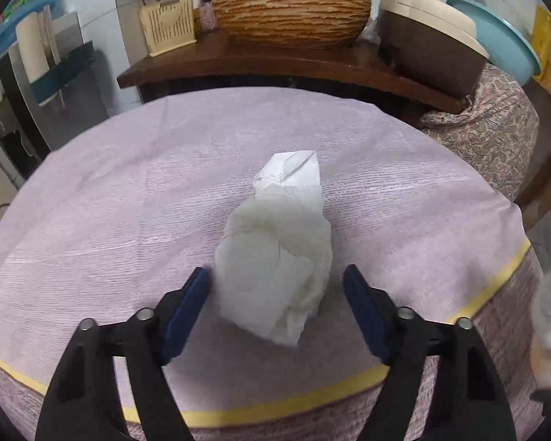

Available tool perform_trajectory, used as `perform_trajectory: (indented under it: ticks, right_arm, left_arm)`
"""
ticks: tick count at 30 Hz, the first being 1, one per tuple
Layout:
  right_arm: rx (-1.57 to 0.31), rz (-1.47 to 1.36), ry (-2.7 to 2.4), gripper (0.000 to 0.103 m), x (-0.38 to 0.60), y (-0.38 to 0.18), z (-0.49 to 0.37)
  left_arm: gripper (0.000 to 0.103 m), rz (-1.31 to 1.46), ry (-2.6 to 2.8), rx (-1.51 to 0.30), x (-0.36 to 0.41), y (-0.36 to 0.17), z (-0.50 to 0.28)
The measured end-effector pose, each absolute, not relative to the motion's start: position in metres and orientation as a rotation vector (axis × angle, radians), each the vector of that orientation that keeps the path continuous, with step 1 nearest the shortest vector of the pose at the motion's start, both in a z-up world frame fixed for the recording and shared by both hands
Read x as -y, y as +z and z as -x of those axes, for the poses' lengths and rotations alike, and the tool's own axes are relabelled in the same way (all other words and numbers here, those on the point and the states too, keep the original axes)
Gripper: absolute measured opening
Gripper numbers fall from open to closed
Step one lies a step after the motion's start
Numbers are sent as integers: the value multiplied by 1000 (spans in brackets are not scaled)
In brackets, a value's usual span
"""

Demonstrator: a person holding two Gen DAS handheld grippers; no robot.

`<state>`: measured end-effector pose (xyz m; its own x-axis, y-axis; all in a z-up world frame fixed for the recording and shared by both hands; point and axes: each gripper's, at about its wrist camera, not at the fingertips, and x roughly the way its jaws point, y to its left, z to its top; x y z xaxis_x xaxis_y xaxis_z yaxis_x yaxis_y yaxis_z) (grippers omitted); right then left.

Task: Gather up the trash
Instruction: 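Grasp the white tissue with the left gripper while the right lifts the bottle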

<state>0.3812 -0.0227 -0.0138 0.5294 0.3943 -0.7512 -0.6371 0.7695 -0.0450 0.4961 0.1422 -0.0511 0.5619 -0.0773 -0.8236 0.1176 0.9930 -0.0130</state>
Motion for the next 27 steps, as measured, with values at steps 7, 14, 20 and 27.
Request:
perform_trajectory:
  ticks: [7, 14, 20, 27]
  right_arm:
    - [-787, 307, 605, 62, 34, -10, -374]
    - [-794, 257, 594, 62, 44, -12, -365]
    - [-772, 220, 604, 62, 53, -4, -346]
    - [-753, 181, 612, 62, 64, 0, -311]
  left_arm:
    - [35, -81, -102, -953, -133, -46, -497]
    - [19, -75, -111, -949, -126, -44, -477]
    - [19, -67, -128, -927, -117, -32, -441]
    - [19, -72, -151, -883, -102, -15, -387]
